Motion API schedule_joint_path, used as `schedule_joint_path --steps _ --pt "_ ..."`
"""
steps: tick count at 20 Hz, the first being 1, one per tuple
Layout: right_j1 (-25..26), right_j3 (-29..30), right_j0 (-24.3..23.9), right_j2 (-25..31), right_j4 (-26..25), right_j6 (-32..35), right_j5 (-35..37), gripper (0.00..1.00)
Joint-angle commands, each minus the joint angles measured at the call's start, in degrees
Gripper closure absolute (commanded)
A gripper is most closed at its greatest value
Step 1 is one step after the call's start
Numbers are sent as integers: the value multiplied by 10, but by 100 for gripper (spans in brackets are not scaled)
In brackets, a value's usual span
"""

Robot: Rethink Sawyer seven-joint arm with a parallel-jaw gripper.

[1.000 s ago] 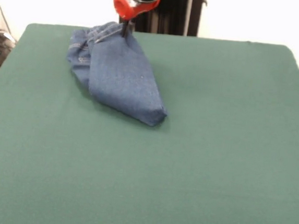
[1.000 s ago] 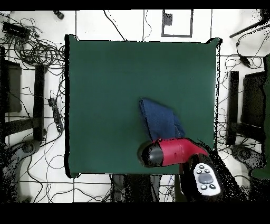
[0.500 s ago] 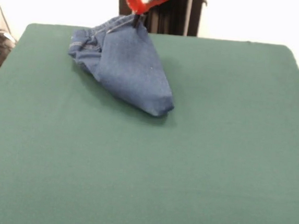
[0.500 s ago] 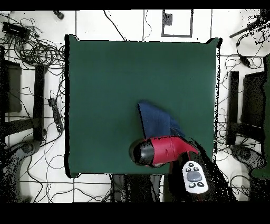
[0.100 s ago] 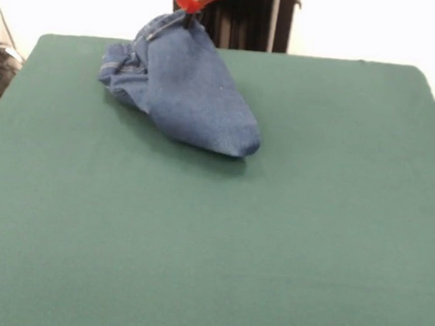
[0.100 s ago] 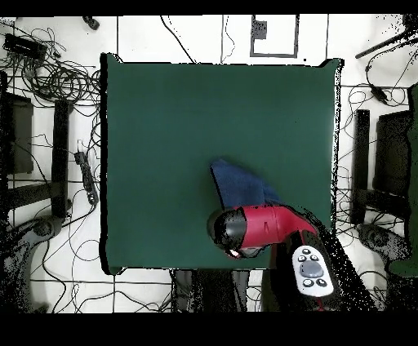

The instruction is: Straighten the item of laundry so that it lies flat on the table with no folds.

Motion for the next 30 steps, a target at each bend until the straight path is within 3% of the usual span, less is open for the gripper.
schedule_joint_path --steps 1,20,30 --pt "57 -27 -4 32 24 70 40 100" --pt "-36 73 -79 94 46 56 -118 100" --pt "-56 99 -104 113 44 55 -165 100"
